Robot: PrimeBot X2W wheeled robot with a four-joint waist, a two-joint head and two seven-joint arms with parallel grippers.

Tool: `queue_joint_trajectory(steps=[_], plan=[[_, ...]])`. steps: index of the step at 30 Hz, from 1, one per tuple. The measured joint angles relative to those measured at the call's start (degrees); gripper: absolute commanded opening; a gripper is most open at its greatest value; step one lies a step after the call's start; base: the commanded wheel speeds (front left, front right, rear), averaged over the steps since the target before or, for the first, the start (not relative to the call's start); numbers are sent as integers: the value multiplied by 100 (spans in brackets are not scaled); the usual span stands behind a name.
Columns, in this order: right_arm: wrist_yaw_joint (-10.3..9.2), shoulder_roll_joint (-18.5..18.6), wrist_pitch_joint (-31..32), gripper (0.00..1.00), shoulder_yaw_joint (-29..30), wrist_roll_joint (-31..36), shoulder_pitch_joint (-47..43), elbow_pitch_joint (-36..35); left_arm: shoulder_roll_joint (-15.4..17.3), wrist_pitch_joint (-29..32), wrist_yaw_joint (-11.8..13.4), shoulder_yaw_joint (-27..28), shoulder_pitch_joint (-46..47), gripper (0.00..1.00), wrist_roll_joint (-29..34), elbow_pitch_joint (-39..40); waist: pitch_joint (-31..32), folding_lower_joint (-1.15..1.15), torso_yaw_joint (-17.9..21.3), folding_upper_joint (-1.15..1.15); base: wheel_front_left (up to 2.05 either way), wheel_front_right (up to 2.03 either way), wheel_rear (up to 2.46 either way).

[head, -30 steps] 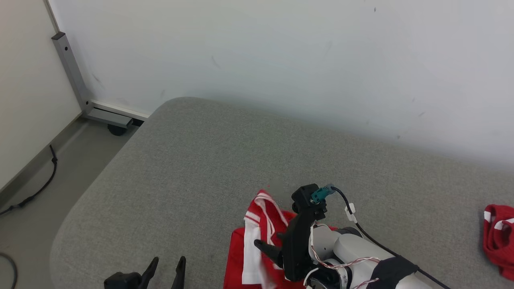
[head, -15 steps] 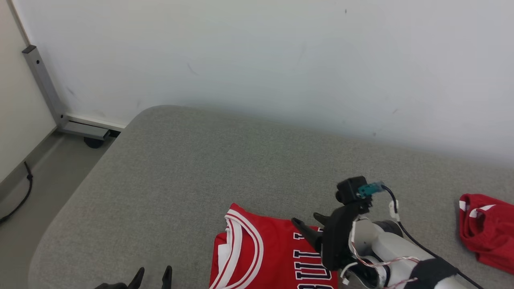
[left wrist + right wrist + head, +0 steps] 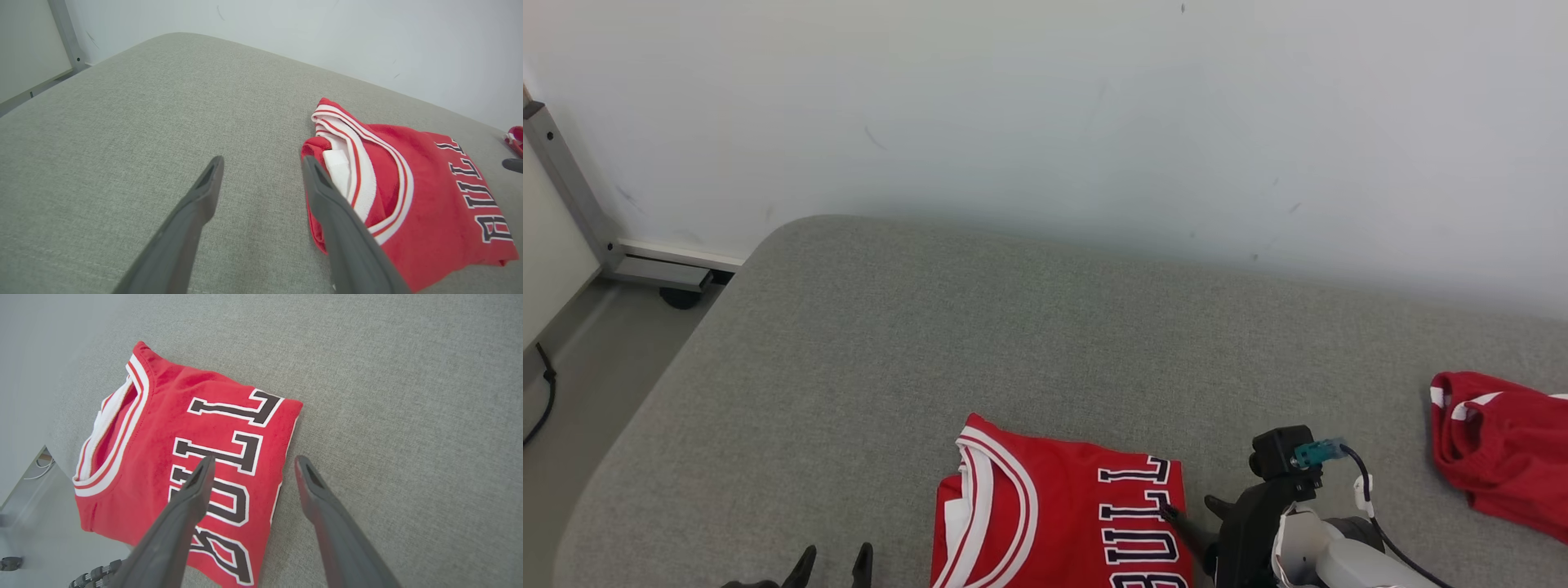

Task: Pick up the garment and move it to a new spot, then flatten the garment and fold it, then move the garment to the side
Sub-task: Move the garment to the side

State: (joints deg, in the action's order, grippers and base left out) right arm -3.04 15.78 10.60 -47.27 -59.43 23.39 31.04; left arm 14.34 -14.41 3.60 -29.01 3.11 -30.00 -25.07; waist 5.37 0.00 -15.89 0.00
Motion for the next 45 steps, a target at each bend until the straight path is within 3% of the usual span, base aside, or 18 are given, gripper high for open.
queue_joint_trajectory(steps=[13,25,26,27,45], plan=[[-131,-42,331,100,-118,-54,-55,379,-77,0,-18,-51,100,100,76,64,-113,0,-161,0,0,0,0],[-154,-388,814,100,-171,-237,118,881,-107,0,-60,-19,100,100,81,63,-162,0,-236,0,0,0,0],[-154,-415,837,38,-168,-271,141,939,-115,0,-62,-14,100,100,81,63,-166,0,-236,0,0,0,0],[-154,-432,878,0,-172,-290,173,973,-120,-1,-62,-13,101,100,81,62,-170,0,-236,0,0,0,0],[34,-533,933,0,90,-394,1153,1436,-115,0,-68,137,100,100,81,42,-273,0,26,0,0,0,0]])
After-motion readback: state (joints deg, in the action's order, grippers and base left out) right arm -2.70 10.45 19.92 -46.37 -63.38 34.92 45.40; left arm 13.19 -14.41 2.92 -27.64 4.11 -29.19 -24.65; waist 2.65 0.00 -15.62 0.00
